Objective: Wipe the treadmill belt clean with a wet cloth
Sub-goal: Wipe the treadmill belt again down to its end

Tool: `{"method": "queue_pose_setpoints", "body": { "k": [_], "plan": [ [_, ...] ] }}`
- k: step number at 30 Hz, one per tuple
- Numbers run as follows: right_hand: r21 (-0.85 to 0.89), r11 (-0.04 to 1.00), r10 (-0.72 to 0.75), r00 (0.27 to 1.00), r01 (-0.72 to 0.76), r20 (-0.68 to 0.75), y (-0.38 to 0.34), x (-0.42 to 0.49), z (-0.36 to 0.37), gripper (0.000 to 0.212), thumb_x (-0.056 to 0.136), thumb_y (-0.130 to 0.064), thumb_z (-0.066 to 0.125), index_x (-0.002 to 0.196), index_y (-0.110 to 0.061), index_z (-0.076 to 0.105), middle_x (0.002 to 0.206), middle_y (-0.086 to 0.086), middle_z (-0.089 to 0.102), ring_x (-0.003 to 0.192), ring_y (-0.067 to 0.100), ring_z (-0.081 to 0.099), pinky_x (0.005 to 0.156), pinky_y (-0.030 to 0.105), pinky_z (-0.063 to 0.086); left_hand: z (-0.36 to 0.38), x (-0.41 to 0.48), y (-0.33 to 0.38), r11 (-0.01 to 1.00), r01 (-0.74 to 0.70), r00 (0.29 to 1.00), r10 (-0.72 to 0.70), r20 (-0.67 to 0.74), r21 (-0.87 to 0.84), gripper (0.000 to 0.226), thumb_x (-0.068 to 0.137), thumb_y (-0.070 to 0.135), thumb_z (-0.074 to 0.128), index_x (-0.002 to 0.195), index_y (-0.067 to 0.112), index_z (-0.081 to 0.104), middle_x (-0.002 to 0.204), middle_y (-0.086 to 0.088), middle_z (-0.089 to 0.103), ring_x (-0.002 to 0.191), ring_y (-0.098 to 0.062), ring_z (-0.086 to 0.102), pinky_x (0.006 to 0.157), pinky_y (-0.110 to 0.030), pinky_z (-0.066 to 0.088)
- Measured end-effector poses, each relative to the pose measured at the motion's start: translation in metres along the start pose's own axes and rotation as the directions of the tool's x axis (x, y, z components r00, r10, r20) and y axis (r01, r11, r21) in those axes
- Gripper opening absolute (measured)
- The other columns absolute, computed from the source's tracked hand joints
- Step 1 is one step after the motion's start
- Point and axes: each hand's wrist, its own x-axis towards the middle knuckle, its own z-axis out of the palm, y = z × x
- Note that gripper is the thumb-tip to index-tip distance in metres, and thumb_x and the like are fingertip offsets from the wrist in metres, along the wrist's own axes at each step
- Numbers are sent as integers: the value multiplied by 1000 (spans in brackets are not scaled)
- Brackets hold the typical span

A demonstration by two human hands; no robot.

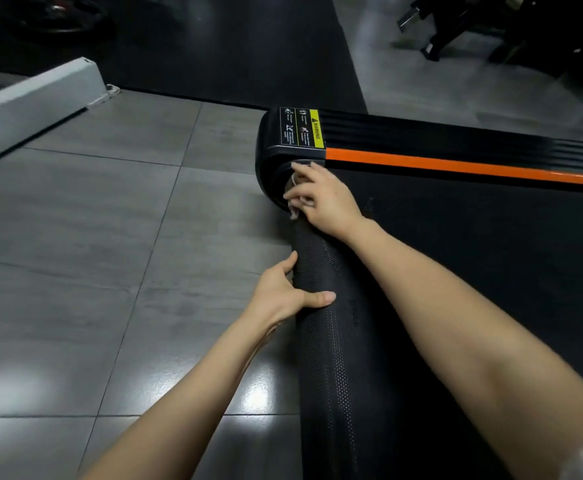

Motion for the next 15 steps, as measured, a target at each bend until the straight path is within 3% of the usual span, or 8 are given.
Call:
{"method": "queue_pose_setpoints", "body": {
  "k": [2,4,7,9,12,13,15],
  "plan": [
    [-32,997,73,997,-74,-8,-2,14,6,19,90,-16,60,103,-21,73,146,1,42,140,30,25,113,33,22,-5,-3,3,1000,14,999,-14,35,12,117,48,12,93,147,7,29,143,1,46,126,-10,49,110,-31,36],
    [-30,998,57,998,-56,9,-12,-9,5,17,87,-14,63,99,-18,74,143,5,45,137,36,29,113,36,23,-12,-8,5,999,43,998,-44,53,25,103,56,0,86,145,6,33,138,1,50,123,-10,50,108,-28,36],
    [35,992,-124,991,122,44,-42,-85,-4,16,83,-20,60,91,-21,74,136,7,54,128,41,42,107,52,34,-31,-14,6,994,67,996,-62,-57,88,73,74,-17,64,140,5,41,134,-10,52,124,-19,49,105,-32,40],
    [88,964,-262,957,252,128,-57,-126,-14,23,85,-31,52,94,-26,72,136,4,54,128,37,44,107,50,32,-44,-16,6,995,68,987,-55,-154,75,64,79,-18,55,138,3,44,135,-15,52,124,-22,49,106,-37,40],
    [55,920,-391,903,387,179,-44,-107,-22,20,84,-25,57,95,-23,73,133,9,55,125,38,48,106,47,31,-44,-13,15,997,44,981,-33,-190,56,56,83,-13,56,137,2,45,134,-15,52,125,-21,49,107,-37,39],
    [27,930,-366,914,367,177,-35,-84,-20,20,82,-22,58,93,-21,74,132,11,56,123,39,50,106,47,31,-40,-12,18,998,30,984,-21,-178,48,55,85,-11,56,137,1,44,134,-15,52,125,-21,49,106,-36,39],
    [16,983,-183,977,183,107,-11,-31,-16,18,85,-18,59,93,-17,75,133,13,55,124,38,48,109,47,31,-28,-10,24,1000,7,987,-4,-159,17,52,87,-5,58,137,1,43,135,-14,51,124,-20,49,103,-33,40]
  ]
}}
